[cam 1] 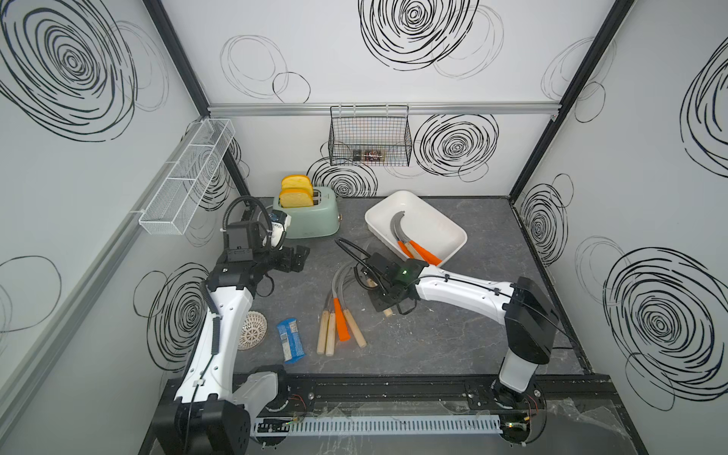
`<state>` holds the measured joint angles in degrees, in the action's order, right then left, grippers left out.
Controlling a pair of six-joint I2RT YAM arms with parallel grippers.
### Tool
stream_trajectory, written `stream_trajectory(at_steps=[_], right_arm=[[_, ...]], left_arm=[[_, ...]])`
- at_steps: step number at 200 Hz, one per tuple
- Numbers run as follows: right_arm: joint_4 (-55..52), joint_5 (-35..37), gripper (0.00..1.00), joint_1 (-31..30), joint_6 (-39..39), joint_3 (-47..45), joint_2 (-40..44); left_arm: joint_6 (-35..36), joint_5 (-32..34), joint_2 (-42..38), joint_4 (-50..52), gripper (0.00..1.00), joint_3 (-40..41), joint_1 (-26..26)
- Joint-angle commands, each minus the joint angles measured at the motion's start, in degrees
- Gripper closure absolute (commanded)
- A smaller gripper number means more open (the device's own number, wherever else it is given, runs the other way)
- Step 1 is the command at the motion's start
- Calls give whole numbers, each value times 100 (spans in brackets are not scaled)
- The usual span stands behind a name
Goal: Put small sickles into storage boxes
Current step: Pick up the sickle at the center of the board, then place the sickle in the storage box.
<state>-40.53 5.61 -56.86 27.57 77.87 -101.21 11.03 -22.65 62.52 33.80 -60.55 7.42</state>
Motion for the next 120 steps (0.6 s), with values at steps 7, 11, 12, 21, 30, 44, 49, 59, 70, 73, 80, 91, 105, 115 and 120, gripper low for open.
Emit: stream_trajectory(at_steps=[7, 11, 12, 21, 30, 44, 49, 59, 70, 73, 80, 91, 105, 115, 120], right_arm=[[-244, -22, 100, 268, -297, 52, 272], [-262, -36, 100, 311, -324, 68, 304], [-271, -39, 100, 322, -328, 69, 308], [-284, -79, 100, 437, -385, 101, 367], [-296, -132, 100, 560, -438, 138, 429], [-313, -212, 100, 742, -526, 208, 505], [-317, -242, 100, 815, -556, 236, 526], [-336, -300, 100, 946, -614, 300, 557], [-356, -370, 100, 1084, -684, 373, 567], [-351, -390, 100, 1127, -705, 394, 570], [-360, -443, 100, 1215, -751, 439, 571], [-395, -524, 100, 1368, -840, 521, 554], [-496, -561, 100, 1542, -988, 673, 493], [-563, -563, 100, 1680, -1080, 795, 450], [-590, -567, 100, 1740, -1123, 845, 428]], left_arm=[[41, -194, -67, 107, 4, -167, 36], [48, -203, -69, 108, 4, -174, 23], [48, -204, -71, 113, 4, -170, 23], [52, -217, -70, 120, 4, -172, 15], [63, -234, -69, 113, 4, -171, 6], [80, -270, -56, 135, 4, -172, -23], [92, -287, -47, 147, 4, -172, -38], [125, -322, -25, 185, 4, -175, -72], [172, -373, -2, 238, 4, -185, -119], [172, -376, 7, 247, 4, -185, -132], [194, -380, 22, 266, 4, -182, -169], [218, -352, 17, 276, 4, -172, -250], [265, -263, 19, 289, 4, -165, -366], [311, -219, 21, 309, 4, -159, -443], [338, -206, 15, 316, 4, -158, -474]])
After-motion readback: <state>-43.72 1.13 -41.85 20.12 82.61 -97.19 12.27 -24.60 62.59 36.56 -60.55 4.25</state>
